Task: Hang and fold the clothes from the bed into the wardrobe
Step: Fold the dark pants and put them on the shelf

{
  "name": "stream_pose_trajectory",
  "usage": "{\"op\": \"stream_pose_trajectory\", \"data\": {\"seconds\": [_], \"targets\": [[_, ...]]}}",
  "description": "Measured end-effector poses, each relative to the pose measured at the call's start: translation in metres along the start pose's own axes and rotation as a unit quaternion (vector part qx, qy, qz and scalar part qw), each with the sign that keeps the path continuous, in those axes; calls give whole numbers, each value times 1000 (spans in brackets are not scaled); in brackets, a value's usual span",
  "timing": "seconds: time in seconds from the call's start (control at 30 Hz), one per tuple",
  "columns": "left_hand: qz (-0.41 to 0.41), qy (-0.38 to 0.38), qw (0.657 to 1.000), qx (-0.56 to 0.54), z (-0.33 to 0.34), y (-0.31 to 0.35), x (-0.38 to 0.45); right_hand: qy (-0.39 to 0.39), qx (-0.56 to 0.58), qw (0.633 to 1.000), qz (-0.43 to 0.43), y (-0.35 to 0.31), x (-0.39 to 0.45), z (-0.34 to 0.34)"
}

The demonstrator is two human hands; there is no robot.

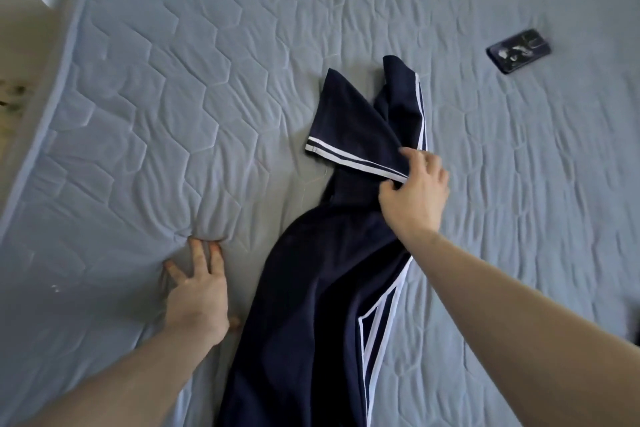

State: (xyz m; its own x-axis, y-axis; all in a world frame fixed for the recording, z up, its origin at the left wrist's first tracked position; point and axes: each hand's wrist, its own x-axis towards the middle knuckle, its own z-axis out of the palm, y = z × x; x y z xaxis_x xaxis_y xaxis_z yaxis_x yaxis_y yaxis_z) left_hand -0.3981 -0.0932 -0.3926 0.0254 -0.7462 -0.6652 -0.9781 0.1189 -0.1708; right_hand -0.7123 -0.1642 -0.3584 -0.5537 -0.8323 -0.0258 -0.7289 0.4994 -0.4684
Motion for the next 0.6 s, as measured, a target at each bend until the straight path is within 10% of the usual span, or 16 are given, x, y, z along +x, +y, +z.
{"op": "stream_pose_trajectory", "data": {"seconds": [0.2, 0.47, 0.6], "targets": [[1, 1, 1000, -7, 0, 0, 1, -166, -91, 982, -22, -29, 32, 25], [13, 12, 1000, -14, -1, -5, 0, 117, 298, 938, 133, -48, 67, -6], [10, 13, 1000, -16, -2, -4, 0, 20, 280, 912, 298, -22, 102, -32]]}}
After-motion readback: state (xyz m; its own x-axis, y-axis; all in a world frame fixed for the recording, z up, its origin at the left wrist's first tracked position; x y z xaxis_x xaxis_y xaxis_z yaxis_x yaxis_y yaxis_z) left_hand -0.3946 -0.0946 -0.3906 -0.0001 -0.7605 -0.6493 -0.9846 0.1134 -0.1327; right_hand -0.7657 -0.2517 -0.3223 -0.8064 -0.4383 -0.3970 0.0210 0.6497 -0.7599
